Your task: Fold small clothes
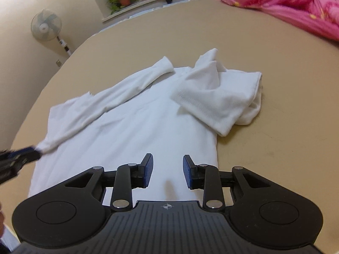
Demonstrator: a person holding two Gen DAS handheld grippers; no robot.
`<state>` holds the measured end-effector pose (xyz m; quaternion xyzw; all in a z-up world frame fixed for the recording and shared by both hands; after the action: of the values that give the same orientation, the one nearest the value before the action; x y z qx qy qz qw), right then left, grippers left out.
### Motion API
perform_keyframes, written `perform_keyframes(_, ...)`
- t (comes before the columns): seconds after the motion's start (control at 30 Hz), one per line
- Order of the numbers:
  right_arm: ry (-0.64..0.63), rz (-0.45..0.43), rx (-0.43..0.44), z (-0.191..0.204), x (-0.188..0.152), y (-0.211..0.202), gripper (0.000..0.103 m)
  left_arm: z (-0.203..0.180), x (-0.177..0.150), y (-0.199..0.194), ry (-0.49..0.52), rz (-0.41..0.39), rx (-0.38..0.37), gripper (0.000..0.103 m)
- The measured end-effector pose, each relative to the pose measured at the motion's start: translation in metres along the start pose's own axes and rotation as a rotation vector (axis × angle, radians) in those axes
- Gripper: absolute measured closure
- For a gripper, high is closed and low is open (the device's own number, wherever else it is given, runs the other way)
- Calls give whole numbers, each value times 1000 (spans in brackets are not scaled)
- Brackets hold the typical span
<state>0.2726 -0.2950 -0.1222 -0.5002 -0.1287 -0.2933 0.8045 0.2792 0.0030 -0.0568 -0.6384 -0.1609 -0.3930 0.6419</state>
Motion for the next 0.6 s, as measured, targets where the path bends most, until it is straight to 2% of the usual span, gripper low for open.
perform_keyframes(0.13,5,101,-64,1,-10,24,70,-32,56,73,27,5,-33,76)
perform_keyframes(0.17,-11,124,-80,3,-13,29,70,-41,67,90,49,6,-26,72)
perform_keyframes(0.23,-19,148,-88,4,-15,34,70,-60,86,130,84,33,-13,51)
perform_keyframes(0.33,-11,160,-77,5,-14,36,70,-76,99,182,122,82,33,50)
perform_keyframes(0.37,-12,164,-80,5,-15,38,70,-77,99,194,142,91,64,52)
perform_keyframes(0.4,-15,168,-84,5,-15,39,70,-76,98,206,164,109,105,72)
perform_keyframes(0.43,-20,171,-87,6,-16,41,70,-70,95,216,174,144,133,97)
perform_keyframes(0.47,-30,171,-89,7,-16,42,70,-61,93,219,166,155,131,97)
perform_keyframes(0.5,-39,170,-91,7,-17,44,70,-50,93,213,145,126,130,98)
perform_keyframes(0.6,-69,170,-99,12,-19,47,70,14,89,162,44,23,192,98)
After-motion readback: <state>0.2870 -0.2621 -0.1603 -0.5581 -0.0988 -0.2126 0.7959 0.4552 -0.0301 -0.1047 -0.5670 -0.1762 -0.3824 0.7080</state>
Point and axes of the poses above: each gripper's, at about its wrist camera, not at the fingertips, and y roughly the way its jaws point, z to its left, x to its top, the point moved 3 cm from there along y, roughly the way its jaws point, and after that the axes turned 11 degrees about y, right-handed, at the moved point
